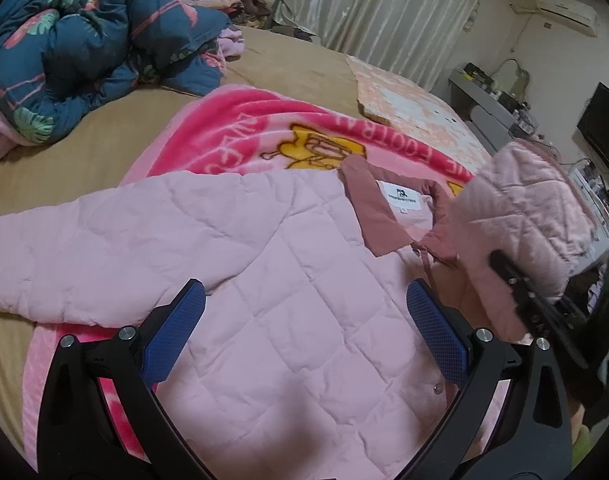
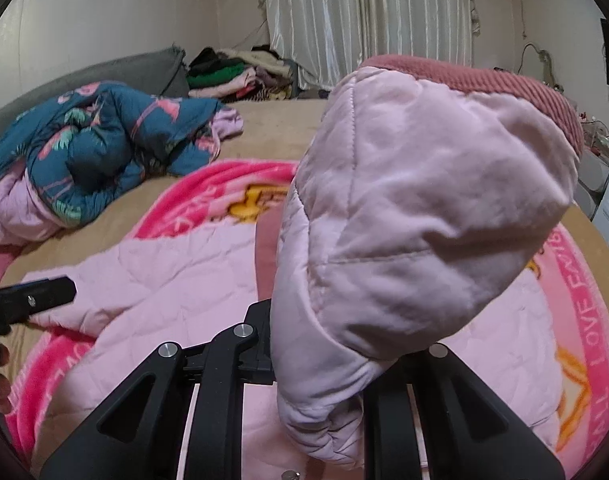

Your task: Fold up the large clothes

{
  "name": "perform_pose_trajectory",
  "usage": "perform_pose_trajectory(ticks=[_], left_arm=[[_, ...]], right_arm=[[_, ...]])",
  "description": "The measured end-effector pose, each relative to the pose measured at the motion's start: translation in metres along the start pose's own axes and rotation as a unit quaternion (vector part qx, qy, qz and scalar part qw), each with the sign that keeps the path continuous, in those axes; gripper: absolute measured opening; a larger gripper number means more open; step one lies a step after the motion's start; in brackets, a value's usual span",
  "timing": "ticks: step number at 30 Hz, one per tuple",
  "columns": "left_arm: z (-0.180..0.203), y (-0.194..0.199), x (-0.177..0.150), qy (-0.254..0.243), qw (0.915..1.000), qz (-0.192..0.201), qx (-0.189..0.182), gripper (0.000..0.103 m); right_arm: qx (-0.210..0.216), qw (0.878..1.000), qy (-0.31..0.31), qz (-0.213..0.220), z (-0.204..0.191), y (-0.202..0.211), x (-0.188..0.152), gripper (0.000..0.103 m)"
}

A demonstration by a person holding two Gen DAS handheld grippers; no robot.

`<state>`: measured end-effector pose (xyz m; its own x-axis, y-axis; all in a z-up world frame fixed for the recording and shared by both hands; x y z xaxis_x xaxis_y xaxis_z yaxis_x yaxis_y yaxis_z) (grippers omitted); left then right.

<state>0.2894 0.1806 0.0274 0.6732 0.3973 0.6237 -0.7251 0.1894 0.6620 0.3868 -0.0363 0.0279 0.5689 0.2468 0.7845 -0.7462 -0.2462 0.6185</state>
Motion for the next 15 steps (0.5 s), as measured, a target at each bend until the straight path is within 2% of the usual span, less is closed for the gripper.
perform_pose_trajectory(ticks=[4,9,14,15], left_arm=[[-0.004,-0.004,-0.005,-0.001,0.9998,0.003,-0.017,0.095],[-0.016,-0.015,-0.007,0.027,0.9985,-0.006,-0.047,0.095],[-0.03,-0.026,-0.006,0.056,0.9952,-0.024,-0.076,0.095],[-0.033,-0.027,-0.005,0.066,0.9941,-0.025,-0.082,0.095]], right_arm=[[0.006,1.0,0.015,-0.015,-0.015,-0.012,-0.01,0.018],[0.02,0.998,0.033,-0.04,-0.032,-0.026,-0.026,0.023],[0.042,0.996,0.048,-0.059,-0.048,-0.034,-0.04,0.033],[0.046,0.996,0.052,-0.061,-0.052,-0.034,-0.042,0.039]])
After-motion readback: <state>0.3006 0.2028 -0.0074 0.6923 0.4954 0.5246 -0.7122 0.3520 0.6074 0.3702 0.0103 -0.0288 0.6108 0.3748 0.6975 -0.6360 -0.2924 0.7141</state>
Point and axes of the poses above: each gripper's, at about its wrist camera, not at the fingertips, and y roughly against the way its jaws point, z to its right, x to its top, the point moved 2 cm from there along -y, roughly the way its jaws point, and after that the axes turned 10 degrees about -x, right-handed, at the moved point
